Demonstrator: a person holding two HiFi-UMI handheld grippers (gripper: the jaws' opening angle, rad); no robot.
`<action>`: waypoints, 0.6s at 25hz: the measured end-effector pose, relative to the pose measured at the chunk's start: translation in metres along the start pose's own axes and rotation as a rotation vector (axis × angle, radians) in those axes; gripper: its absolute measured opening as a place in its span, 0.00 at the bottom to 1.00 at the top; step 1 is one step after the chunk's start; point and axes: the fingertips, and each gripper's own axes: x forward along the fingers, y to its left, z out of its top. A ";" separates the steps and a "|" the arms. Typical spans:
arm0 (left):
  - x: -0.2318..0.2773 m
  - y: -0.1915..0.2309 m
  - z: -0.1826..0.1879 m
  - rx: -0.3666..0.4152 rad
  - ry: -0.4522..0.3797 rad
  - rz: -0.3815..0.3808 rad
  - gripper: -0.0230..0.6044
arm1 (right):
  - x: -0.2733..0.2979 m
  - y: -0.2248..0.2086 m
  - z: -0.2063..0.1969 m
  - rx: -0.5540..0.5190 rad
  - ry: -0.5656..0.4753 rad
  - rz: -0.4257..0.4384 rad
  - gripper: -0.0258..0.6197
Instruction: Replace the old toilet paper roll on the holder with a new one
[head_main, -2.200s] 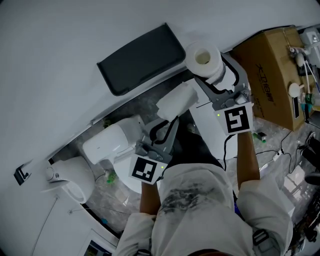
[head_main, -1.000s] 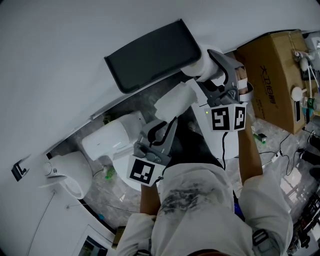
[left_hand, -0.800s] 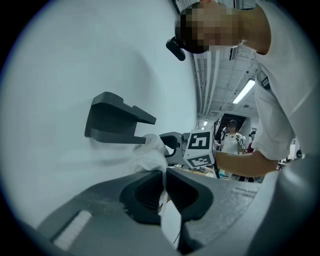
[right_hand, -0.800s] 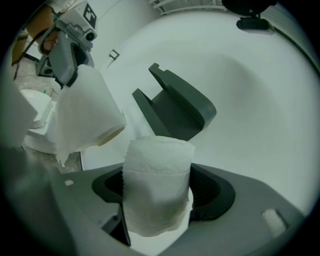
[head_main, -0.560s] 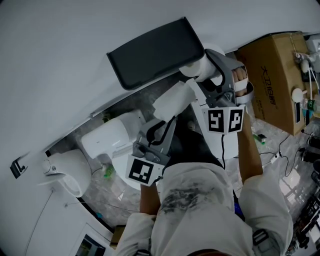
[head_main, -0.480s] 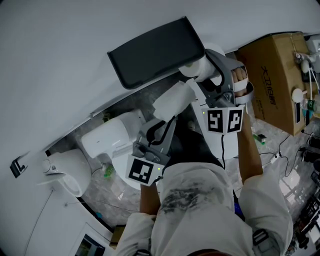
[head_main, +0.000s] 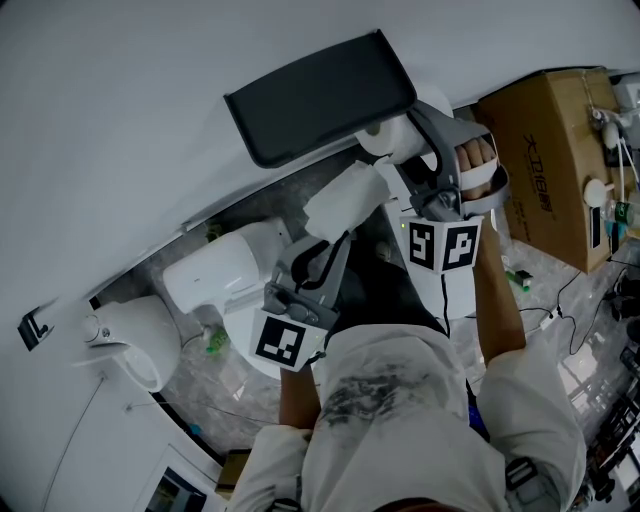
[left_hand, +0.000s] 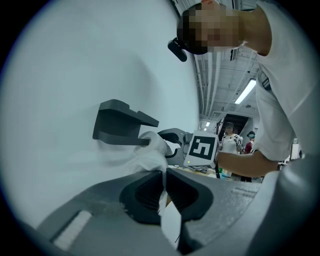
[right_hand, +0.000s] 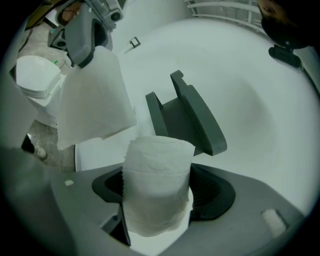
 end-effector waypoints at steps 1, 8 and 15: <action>-0.001 0.000 0.000 -0.001 -0.003 0.002 0.07 | -0.001 0.000 0.002 -0.011 0.001 -0.005 0.59; -0.014 0.004 -0.003 -0.003 -0.003 0.009 0.07 | -0.001 0.001 0.016 -0.098 0.013 -0.032 0.59; -0.022 0.006 -0.002 -0.011 -0.017 0.021 0.07 | -0.002 0.001 0.028 -0.151 0.018 -0.052 0.59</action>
